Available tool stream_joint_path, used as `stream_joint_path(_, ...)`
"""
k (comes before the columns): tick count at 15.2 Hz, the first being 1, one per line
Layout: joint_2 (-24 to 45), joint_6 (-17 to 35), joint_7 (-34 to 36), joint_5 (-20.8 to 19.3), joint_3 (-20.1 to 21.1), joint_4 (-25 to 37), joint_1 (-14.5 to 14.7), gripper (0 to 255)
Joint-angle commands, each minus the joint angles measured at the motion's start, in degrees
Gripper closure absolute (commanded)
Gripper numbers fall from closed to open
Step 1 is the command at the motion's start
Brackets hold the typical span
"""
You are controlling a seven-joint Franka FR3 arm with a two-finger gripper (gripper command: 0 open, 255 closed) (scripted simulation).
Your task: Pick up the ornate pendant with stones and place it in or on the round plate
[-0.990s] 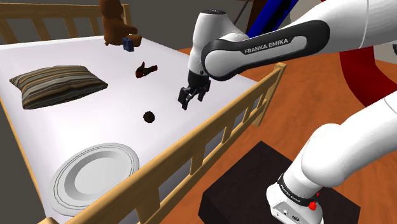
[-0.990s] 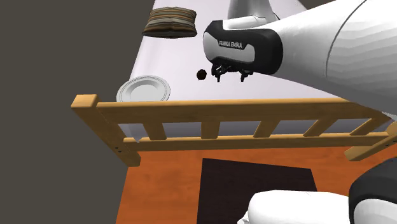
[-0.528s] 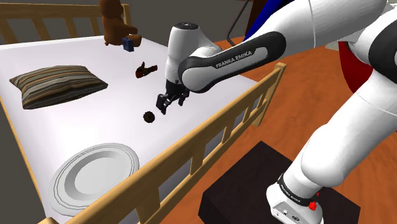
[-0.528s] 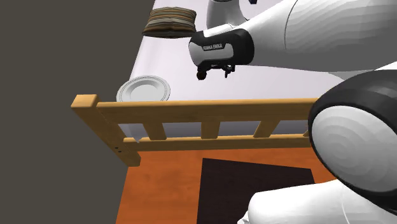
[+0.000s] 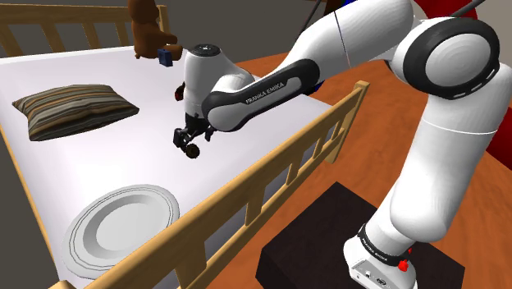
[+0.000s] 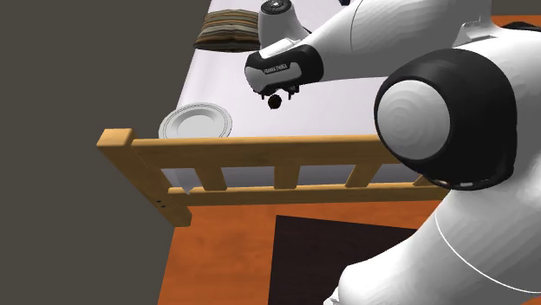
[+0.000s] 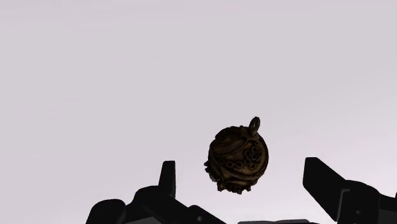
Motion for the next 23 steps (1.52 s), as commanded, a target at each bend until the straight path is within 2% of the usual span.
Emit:
stream_joint_path(1, 1.77, 0.68, 1.3, -1.4, -0.26, 1.08, 0.61, 0)
stream_joint_path(7, 5.73, 3.95, 3.04, -4.12, -1.41, 1.36, 1.25, 0)
stream_joint_path(15, 5.73, 3.94, 3.04, -4.12, -1.42, 1.36, 1.26, 0)
stream_joint_path(16, 5.73, 3.94, 3.04, -4.12, -1.42, 1.36, 1.26, 255)
stream_joint_path(23, 5.73, 3.94, 3.04, -4.12, -1.42, 1.36, 1.26, 255)
